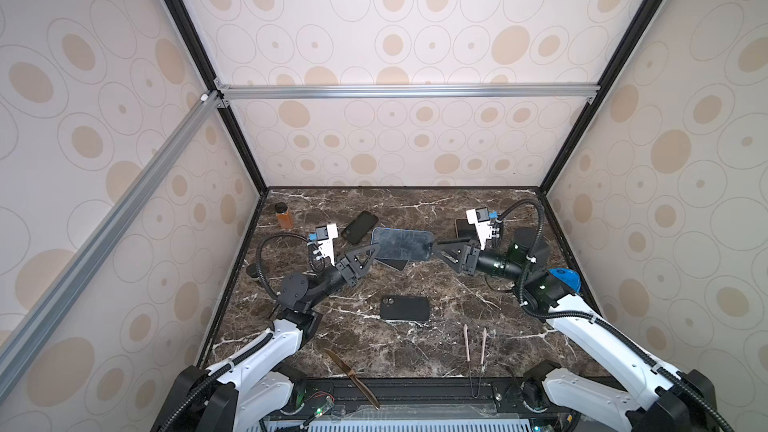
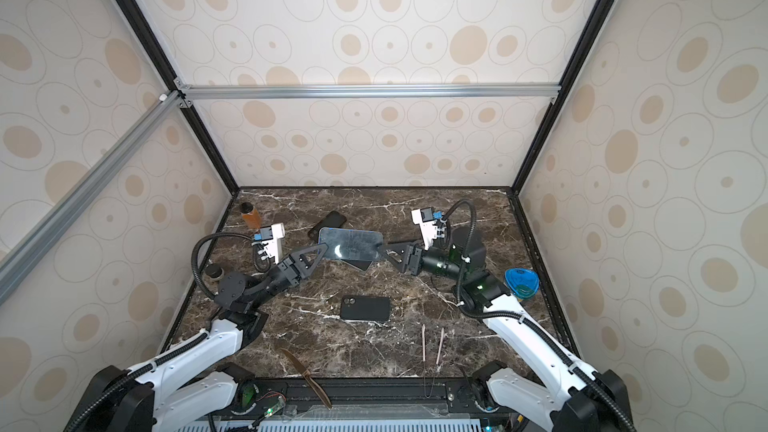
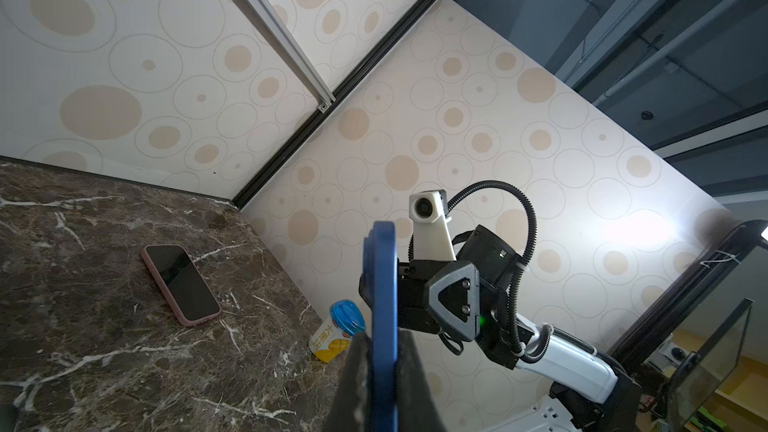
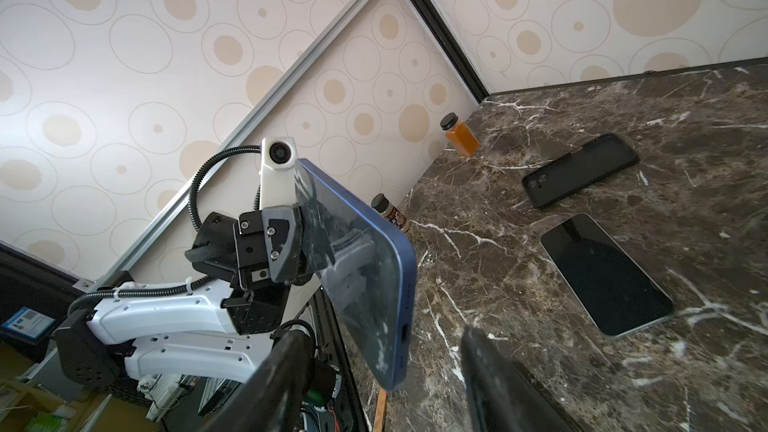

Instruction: Put the phone into the phone case

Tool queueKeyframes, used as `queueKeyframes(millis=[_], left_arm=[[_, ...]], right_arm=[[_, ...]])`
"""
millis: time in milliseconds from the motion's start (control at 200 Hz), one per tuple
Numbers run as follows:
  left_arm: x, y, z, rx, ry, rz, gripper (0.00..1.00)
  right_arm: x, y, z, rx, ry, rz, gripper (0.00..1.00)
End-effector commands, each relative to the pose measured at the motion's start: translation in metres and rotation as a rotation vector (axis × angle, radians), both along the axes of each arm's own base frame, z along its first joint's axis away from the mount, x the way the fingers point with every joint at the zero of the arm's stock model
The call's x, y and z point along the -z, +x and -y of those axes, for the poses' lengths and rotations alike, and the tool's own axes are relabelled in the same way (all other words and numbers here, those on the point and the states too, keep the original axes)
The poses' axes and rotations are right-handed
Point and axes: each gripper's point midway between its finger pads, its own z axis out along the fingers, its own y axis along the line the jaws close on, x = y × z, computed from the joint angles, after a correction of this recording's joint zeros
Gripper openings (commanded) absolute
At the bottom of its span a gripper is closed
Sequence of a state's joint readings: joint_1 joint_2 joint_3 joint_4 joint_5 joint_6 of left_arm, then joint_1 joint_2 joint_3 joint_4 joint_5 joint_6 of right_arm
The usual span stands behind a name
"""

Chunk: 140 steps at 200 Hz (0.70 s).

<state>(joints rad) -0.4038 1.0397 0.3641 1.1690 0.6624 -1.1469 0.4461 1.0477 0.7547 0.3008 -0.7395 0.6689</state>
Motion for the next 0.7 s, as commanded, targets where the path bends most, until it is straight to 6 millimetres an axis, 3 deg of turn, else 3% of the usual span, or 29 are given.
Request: queueKeyframes(millis=[0,695], left_arm=[[-0.036,-0.016,-0.007,0.026,-0.081,0.121,0.00],[-0.043,-0.018,-0.009,0.037,-0.116,0.152,0.00]], right_arm=[[-0.011,-0.006,-0.005,-0.064,0.058,0.016,0.59],[-0.023,-0.016,-0.020,-0.223,0.138,0.026,0.40]])
